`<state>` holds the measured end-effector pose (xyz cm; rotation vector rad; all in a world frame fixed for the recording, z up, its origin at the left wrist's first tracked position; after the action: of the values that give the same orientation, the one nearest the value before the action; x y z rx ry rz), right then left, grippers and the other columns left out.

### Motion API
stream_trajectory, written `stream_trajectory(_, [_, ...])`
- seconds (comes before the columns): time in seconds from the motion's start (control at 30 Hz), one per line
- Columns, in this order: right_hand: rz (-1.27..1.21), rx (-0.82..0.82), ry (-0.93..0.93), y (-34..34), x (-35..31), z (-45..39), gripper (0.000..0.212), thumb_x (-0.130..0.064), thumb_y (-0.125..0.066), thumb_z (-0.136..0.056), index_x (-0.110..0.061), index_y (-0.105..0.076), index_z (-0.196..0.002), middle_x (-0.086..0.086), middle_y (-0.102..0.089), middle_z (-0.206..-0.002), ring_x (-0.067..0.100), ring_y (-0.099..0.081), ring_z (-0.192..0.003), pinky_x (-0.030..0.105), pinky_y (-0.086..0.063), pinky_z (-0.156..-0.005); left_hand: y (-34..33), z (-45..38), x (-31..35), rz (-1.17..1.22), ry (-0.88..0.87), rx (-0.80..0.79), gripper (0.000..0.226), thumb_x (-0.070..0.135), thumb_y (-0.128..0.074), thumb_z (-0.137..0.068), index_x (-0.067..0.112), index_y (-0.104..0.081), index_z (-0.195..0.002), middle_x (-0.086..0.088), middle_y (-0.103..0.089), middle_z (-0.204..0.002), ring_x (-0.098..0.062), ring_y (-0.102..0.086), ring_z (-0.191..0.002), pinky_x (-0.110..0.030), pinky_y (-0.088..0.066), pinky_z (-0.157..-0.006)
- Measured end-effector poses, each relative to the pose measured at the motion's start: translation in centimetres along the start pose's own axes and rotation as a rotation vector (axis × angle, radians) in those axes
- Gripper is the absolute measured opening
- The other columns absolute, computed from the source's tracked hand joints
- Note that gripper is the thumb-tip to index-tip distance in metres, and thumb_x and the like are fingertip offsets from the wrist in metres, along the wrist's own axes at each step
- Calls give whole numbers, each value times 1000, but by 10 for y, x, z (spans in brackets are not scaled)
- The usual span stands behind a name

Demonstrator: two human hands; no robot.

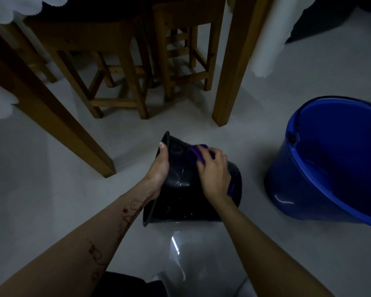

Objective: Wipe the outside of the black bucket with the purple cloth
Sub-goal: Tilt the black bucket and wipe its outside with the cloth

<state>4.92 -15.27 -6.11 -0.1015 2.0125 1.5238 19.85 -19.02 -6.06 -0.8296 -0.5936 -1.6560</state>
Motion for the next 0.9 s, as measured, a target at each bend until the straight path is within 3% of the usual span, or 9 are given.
stream_trajectory(0.07, [27,-30,-97,3,39,-2,42,-29,-51,-95,-25,-45,-137,13,-45,-134,29,-43,-117,38,-45,-81,5,0,-1,0,-12,30,63,65,-25,-100,23,-71,-106,-12,-75,-111,-33,-69,-107,-52,-45,-108])
stream_trajectory(0.13, [-37,-61,-93,5,65,10,45,-27,-50,-95,-25,-42,-139,13,-42,-135,30,-41,-120,40,-44,-90,9,-2,-2,-19,-31,34,65,70,-31,-94,24,-71,-114,-11,-75,-114,-33,-68,-111,-55,-44,-109])
stream_trajectory(0.23, [-146,-57,169,10,41,48,66,-9,-68,-81,-28,-42,-139,13,-44,-135,31,-46,-118,42,-50,-89,8,-3,-1,8,-2,23,69,71,-31,-94,19,-66,-123,-15,-74,-116,-36,-68,-109,-54,-48,-104])
stream_trajectory(0.3, [-188,-80,314,2,6,69,79,-5,-77,-72,-30,-44,-139,13,-47,-135,31,-50,-111,36,-52,-78,8,-2,-1,54,43,26,65,65,-26,-100,16,-64,-120,-19,-73,-112,-35,-69,-99,-47,-58,-86])
stream_trajectory(0.4, [-191,-91,415,0,-35,57,69,-17,-74,-78,-33,-46,-139,8,-50,-133,26,-51,-104,31,-55,-64,12,-4,-4,62,83,8,61,63,-22,-101,20,-63,-117,-13,-72,-102,-27,-69,-87,-33,-59,-62])
stream_trajectory(0.57, [-99,-91,375,6,-22,32,61,-17,-66,-82,-33,-48,-138,5,-50,-134,26,-49,-103,35,-55,-63,12,-8,-1,50,20,-4,55,54,-23,-105,18,-64,-109,-13,-73,-100,-23,-70,-83,-27,-55,-60])
stream_trajectory(0.67, [-127,-40,393,7,-18,54,59,-13,-60,-81,-33,-50,-136,6,-51,-133,26,-48,-101,33,-54,-60,12,-7,0,59,39,7,58,58,-27,-103,17,-66,-112,-16,-74,-107,-28,-70,-92,-33,-57,-74])
stream_trajectory(0.8, [-141,-54,386,-2,-31,53,61,-11,-65,-81,-33,-50,-136,4,-49,-135,25,-47,-106,33,-54,-65,16,-4,-2,55,58,23,60,59,-23,-103,17,-63,-117,-13,-72,-100,-26,-70,-86,-28,-58,-60])
stream_trajectory(0.9, [-130,-32,297,-1,-22,26,55,-16,-60,-87,-35,-48,-137,1,-47,-136,24,-44,-111,34,-51,-67,17,1,1,27,10,42,65,62,-26,-101,15,-61,-129,-18,-73,-116,-33,-70,-103,-45,-57,-92])
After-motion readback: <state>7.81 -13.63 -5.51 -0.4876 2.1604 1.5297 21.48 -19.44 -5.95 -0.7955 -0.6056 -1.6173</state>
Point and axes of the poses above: each hand's wrist, its own z-axis away from the middle knuckle, its own y-axis out of the back of the hand, x = y × z, the point moved 7 cm from there along -z, towards the middle knuckle
